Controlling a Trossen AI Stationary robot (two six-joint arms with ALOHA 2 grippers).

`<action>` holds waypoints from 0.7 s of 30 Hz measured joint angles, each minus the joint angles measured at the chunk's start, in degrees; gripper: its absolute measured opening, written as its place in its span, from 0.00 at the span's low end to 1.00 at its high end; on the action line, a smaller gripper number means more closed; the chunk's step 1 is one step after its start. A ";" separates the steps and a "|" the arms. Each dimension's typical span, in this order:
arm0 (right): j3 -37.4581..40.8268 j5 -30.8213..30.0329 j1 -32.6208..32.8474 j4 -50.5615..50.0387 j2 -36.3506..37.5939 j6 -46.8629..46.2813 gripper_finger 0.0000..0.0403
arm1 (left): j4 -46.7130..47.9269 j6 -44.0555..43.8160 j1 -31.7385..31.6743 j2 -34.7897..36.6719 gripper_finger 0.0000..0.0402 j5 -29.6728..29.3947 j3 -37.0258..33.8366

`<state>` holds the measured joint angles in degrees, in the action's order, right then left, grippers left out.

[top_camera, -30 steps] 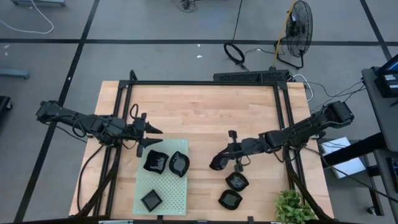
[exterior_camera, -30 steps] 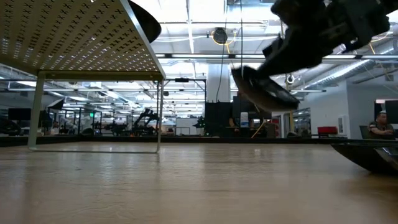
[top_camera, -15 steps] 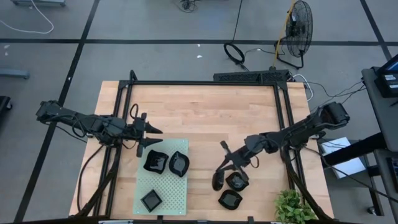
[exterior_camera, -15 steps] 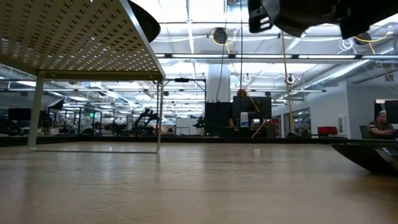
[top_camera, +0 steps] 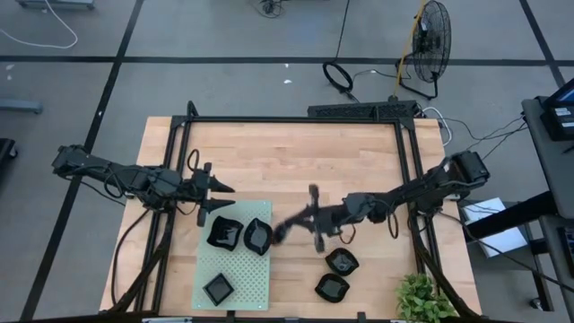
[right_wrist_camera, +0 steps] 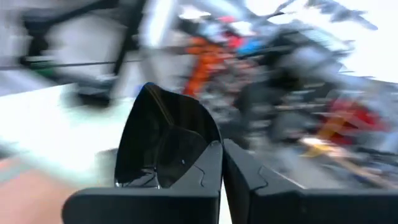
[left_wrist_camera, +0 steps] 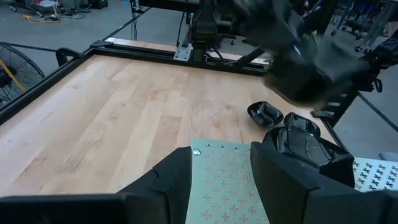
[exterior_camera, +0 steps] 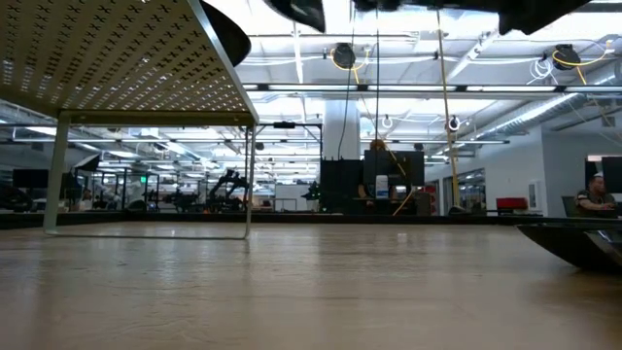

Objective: Pick & Place Mini shaped plates
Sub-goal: Stack the leaf shaped plate on top of the other leaf shaped plates on the shelf

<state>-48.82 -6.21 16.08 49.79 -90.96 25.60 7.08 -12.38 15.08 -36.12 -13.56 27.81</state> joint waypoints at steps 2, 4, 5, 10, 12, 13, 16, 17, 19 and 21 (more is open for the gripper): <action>-0.50 -5.18 -0.77 3.29 0.02 1.63 0.00 | -0.02 0.00 -0.01 0.00 0.42 0.00 0.00; -0.47 -9.64 -1.64 7.60 0.02 2.31 0.00 | -1.16 0.13 -0.01 0.00 0.42 -0.02 0.00; -0.47 -11.60 -2.22 9.83 0.00 2.37 0.00 | -2.34 0.17 -0.01 -0.02 0.42 -0.02 0.00; -0.47 -17.45 -6.76 15.55 0.04 0.93 0.00 | -7.44 0.24 -0.01 -0.02 0.42 -1.26 0.00; -0.47 -17.85 -8.85 15.53 0.04 -0.99 0.00 | -9.76 0.24 -0.01 0.02 0.42 -2.59 0.00; -0.47 -17.89 -9.74 15.38 0.02 -2.04 0.00 | -10.63 0.24 -0.01 0.02 0.42 -3.03 0.00; -0.47 -17.68 -11.72 14.98 -0.08 -4.99 0.00 | -13.21 0.22 -0.01 0.00 0.42 -3.10 0.00; -0.47 -17.67 -12.18 15.08 -0.53 -5.51 0.00 | -13.91 0.22 -0.01 -0.17 0.42 -3.18 0.00; -0.46 -17.72 -12.81 15.48 -1.66 -5.73 0.00 | -16.14 0.50 -0.01 -1.04 0.42 -5.44 0.00; -0.37 -17.70 -12.92 15.74 -2.28 -5.51 0.00 | -19.09 1.33 -0.03 -2.76 0.42 -10.68 0.00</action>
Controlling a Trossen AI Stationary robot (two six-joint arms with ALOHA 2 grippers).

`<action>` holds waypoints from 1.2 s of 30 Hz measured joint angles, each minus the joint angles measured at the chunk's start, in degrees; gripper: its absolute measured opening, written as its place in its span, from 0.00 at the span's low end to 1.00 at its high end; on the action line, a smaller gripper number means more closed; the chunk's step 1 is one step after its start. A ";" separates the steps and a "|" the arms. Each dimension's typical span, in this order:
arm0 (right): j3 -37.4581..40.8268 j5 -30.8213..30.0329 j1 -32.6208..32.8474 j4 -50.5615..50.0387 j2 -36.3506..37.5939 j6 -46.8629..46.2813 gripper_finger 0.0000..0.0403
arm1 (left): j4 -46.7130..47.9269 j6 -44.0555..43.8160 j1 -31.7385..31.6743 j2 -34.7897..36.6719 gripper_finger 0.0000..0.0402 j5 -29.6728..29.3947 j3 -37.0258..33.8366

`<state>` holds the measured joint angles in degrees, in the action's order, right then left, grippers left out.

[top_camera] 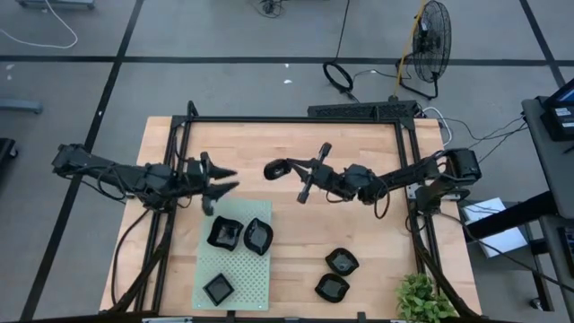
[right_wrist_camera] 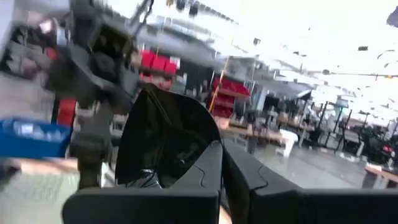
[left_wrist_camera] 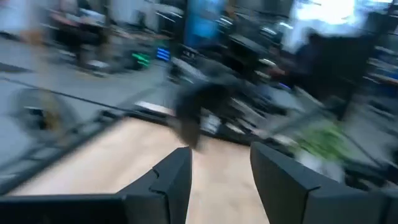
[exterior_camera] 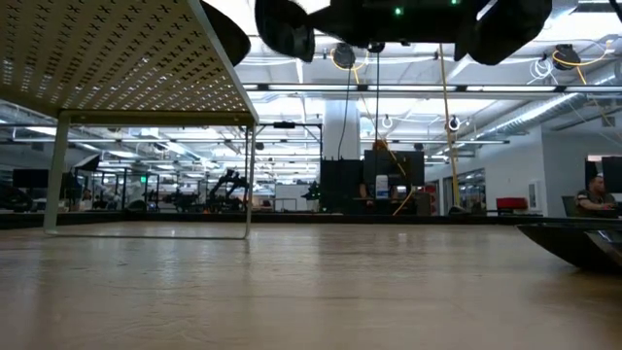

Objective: Pick & Place Mini shaped plates
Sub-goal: Stack the leaf shaped plate on top of the other leaf shaped plates on the shelf

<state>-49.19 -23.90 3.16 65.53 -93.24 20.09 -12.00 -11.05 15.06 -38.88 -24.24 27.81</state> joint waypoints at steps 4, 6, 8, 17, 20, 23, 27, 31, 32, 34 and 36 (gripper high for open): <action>-0.41 0.05 -0.20 3.62 -2.17 1.05 0.00 | -8.30 4.63 -0.07 -6.96 0.42 -5.96 0.02; -0.45 -0.06 -0.24 4.60 -3.13 2.60 0.00 | -12.61 8.17 -0.03 -11.54 0.42 -5.97 0.02; -1.09 -0.08 -0.26 5.00 -3.40 3.49 0.00 | -17.00 12.09 -0.03 -15.41 0.42 -7.47 0.02; -1.11 -0.18 -0.50 4.84 -3.21 4.18 0.00 | -22.64 15.61 -0.10 -26.21 0.42 -12.05 4.90; -1.11 -0.17 -0.48 4.52 -3.23 4.14 0.00 | -22.52 18.16 -0.41 -28.51 0.42 -12.47 6.99; -1.11 -0.25 -0.52 4.62 -3.21 3.62 0.00 | -22.50 18.91 -0.83 -29.81 0.42 -13.39 8.42; -1.11 -0.02 -0.48 4.53 -3.21 3.57 0.00 | -22.50 18.87 -0.97 -30.29 0.39 -20.41 8.71; -1.11 0.09 -0.44 4.46 -3.21 3.57 0.00 | -22.56 20.07 -0.95 -30.16 0.28 -24.89 8.72; -1.11 0.13 -0.44 4.46 -3.21 3.57 0.00 | -22.58 20.20 -0.95 -30.11 0.25 -25.09 8.72; -1.11 0.12 -0.46 4.42 -3.21 3.57 0.00 | -22.61 20.29 -0.95 -30.05 0.18 -25.14 8.72; -1.11 0.12 -0.44 4.44 -3.21 3.57 0.00 | -22.56 20.66 -0.95 -30.04 0.11 -25.15 8.72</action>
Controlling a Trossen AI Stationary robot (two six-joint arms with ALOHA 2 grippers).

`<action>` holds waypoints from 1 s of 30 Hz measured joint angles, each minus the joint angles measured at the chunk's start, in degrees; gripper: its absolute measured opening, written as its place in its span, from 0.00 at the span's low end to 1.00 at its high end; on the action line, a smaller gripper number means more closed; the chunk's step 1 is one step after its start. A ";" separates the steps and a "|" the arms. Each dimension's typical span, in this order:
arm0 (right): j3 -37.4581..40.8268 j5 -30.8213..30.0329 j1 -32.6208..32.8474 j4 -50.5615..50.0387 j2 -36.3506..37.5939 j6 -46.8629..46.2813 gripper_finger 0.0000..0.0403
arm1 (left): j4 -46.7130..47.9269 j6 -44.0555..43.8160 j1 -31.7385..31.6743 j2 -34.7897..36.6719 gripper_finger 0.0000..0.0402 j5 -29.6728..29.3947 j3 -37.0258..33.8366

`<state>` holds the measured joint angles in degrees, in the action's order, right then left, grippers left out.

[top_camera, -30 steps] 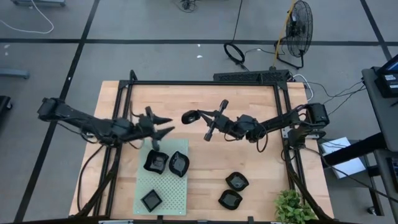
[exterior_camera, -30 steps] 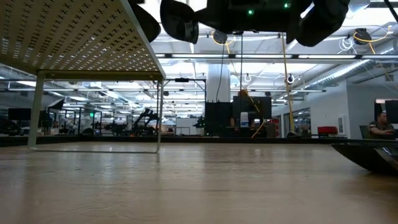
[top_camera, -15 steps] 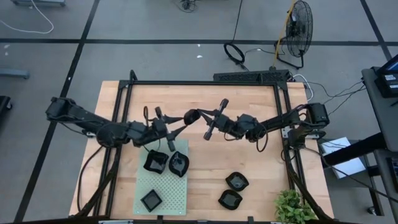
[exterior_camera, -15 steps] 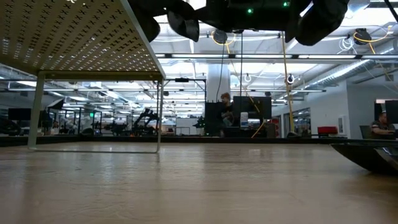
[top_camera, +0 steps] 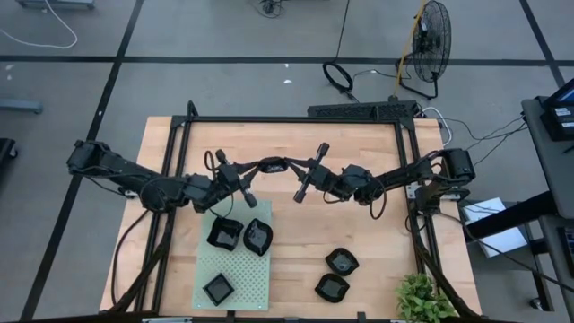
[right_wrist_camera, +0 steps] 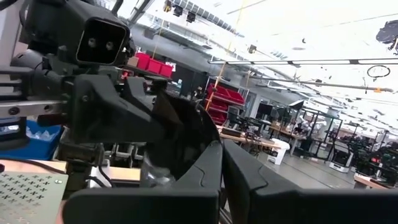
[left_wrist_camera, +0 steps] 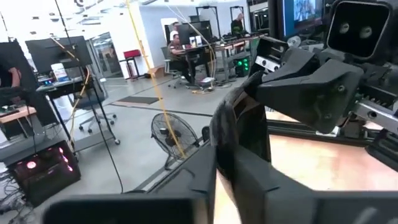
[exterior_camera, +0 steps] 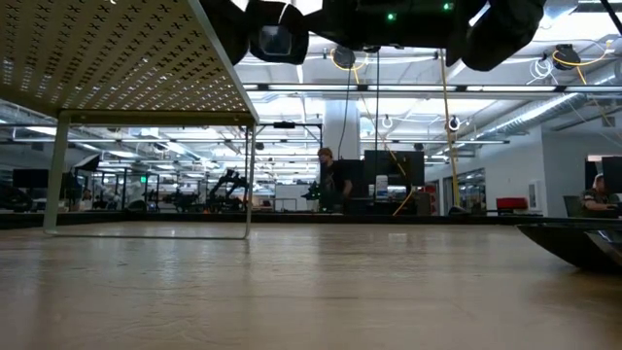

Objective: Pick & Place Mini shaped plates
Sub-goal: Stack the leaf shaped plate on top of the other leaf shaped plates on the shelf

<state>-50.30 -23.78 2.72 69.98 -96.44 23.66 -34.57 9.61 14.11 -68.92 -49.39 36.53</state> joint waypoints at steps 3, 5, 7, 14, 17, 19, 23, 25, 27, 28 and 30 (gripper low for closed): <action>0.00 0.06 0.37 -0.78 0.02 -1.25 0.01 | 0.03 0.63 0.72 0.85 0.02 -0.96 0.00; 0.00 0.52 1.14 -2.96 0.18 -1.81 0.05 | 0.35 0.59 1.64 2.33 0.02 -1.12 0.00; 0.02 0.45 2.36 -5.59 0.60 -1.36 0.11 | 0.17 0.38 2.94 4.33 0.02 -2.44 0.00; 0.02 -0.58 6.50 -9.87 0.83 -2.36 0.40 | 14.84 -10.20 9.14 12.19 0.01 -3.31 2.10; 0.03 -2.22 8.22 -12.91 0.83 -3.30 0.46 | 29.33 -23.76 11.76 13.53 0.01 0.70 6.04; 0.04 -5.10 9.07 -14.05 0.83 -3.28 0.49 | 40.69 -32.32 12.83 13.39 0.01 7.44 9.09; 0.05 -9.56 10.32 -16.13 0.83 -3.15 0.50 | 54.71 -47.56 13.42 11.60 0.01 23.28 14.00; 0.07 -10.77 10.80 -15.87 0.83 -3.08 0.49 | 55.92 -51.23 13.67 10.03 0.01 27.00 14.09; 0.05 -10.82 10.99 -15.76 0.83 -3.14 0.48 | 55.58 -53.14 13.99 8.20 0.01 27.35 14.05; 0.05 -10.75 10.99 -15.85 0.83 -3.31 0.48 | 55.18 -53.69 14.08 7.17 0.01 27.35 14.08; 0.04 -10.76 11.06 -15.83 0.83 -3.34 0.47 | 54.55 -53.84 14.10 5.46 0.01 27.53 14.06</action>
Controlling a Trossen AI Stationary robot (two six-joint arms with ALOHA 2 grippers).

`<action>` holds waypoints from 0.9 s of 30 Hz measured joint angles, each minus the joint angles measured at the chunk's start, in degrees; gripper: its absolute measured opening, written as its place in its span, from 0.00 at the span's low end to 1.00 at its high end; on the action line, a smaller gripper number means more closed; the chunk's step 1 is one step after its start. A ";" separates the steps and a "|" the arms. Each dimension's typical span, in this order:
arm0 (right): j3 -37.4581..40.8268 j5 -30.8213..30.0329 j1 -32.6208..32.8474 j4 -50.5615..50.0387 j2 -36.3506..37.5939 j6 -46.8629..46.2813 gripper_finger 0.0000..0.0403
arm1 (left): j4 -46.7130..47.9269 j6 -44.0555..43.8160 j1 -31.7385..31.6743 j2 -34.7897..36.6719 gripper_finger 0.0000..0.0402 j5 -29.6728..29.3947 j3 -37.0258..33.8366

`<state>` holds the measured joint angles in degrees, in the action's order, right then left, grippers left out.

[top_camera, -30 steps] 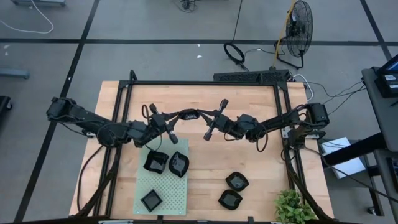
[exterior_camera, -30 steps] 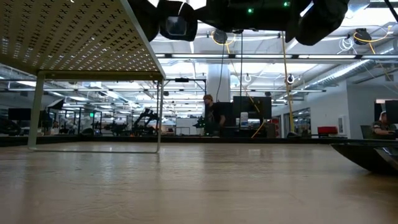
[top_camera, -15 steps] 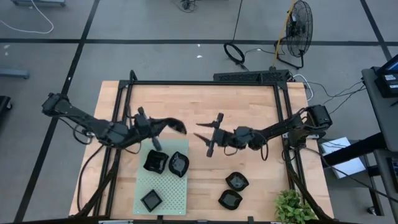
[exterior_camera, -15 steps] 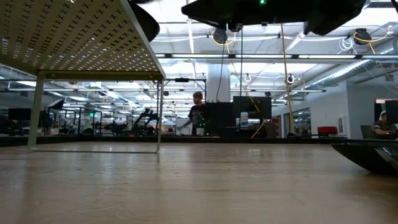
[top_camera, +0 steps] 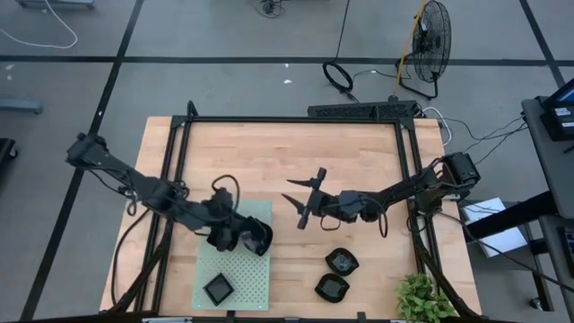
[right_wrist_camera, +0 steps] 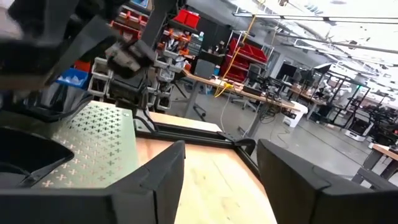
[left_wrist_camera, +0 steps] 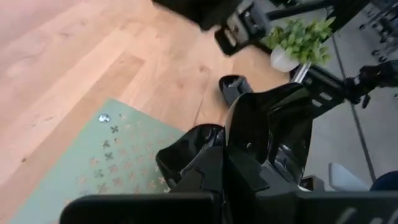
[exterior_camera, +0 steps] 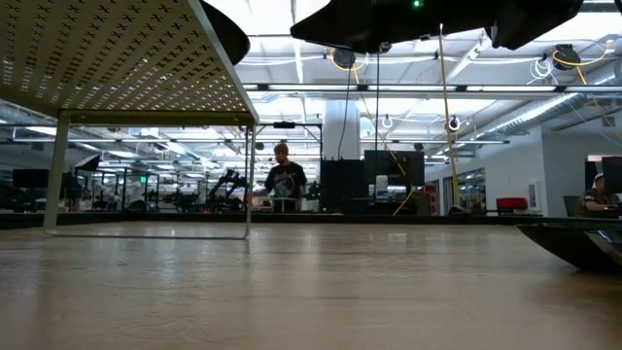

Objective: Pick & Place Mini shaped plates
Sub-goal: Stack the leaf shaped plate on top of the other leaf shaped plates on the shelf

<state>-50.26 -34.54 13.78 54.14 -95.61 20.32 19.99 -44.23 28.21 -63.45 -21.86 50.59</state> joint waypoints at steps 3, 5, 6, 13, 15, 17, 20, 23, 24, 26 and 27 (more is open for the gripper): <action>0.00 0.00 0.00 0.16 0.00 0.02 0.46 | -1.67 0.28 -0.02 -1.77 0.04 0.65 0.00; 0.00 0.02 0.00 -0.03 0.00 0.11 0.46 | -1.74 0.74 -0.04 -2.21 0.04 2.01 0.00; 0.00 0.02 0.00 -0.01 0.00 0.11 0.46 | -1.76 0.85 -0.04 -2.37 0.05 2.71 0.00; 0.00 0.02 0.00 -0.41 0.00 0.26 0.46 | -1.79 1.83 -0.04 -2.54 0.05 2.49 0.00; 0.00 0.02 0.00 -0.48 0.00 0.26 0.46 | -1.81 1.82 -0.12 -2.54 0.05 2.37 0.00; 0.00 0.02 0.00 -0.43 0.00 0.26 0.46 | -1.79 1.82 -0.28 -2.54 0.05 2.33 0.00; 0.00 0.02 0.00 -0.47 0.00 0.28 0.45 | -1.80 1.90 -0.39 -2.54 0.05 2.29 0.00; 0.00 0.02 0.00 -0.47 0.00 0.28 0.45 | -1.80 2.58 -0.39 -2.54 0.06 2.29 0.00; 0.01 0.02 0.00 -0.51 0.00 0.28 0.45 | -1.84 2.95 -0.38 -2.54 0.08 2.29 0.00; 0.01 0.04 0.00 -0.53 0.00 0.28 0.45 | -2.09 3.67 -0.37 -2.54 0.12 2.29 0.00; 0.00 0.02 0.00 -0.52 0.00 0.28 0.45 | -2.25 3.92 -0.37 -2.44 0.15 2.29 0.00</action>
<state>-50.26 -34.52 13.78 53.63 -95.61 20.60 17.74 -40.31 27.83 -65.90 -19.57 50.59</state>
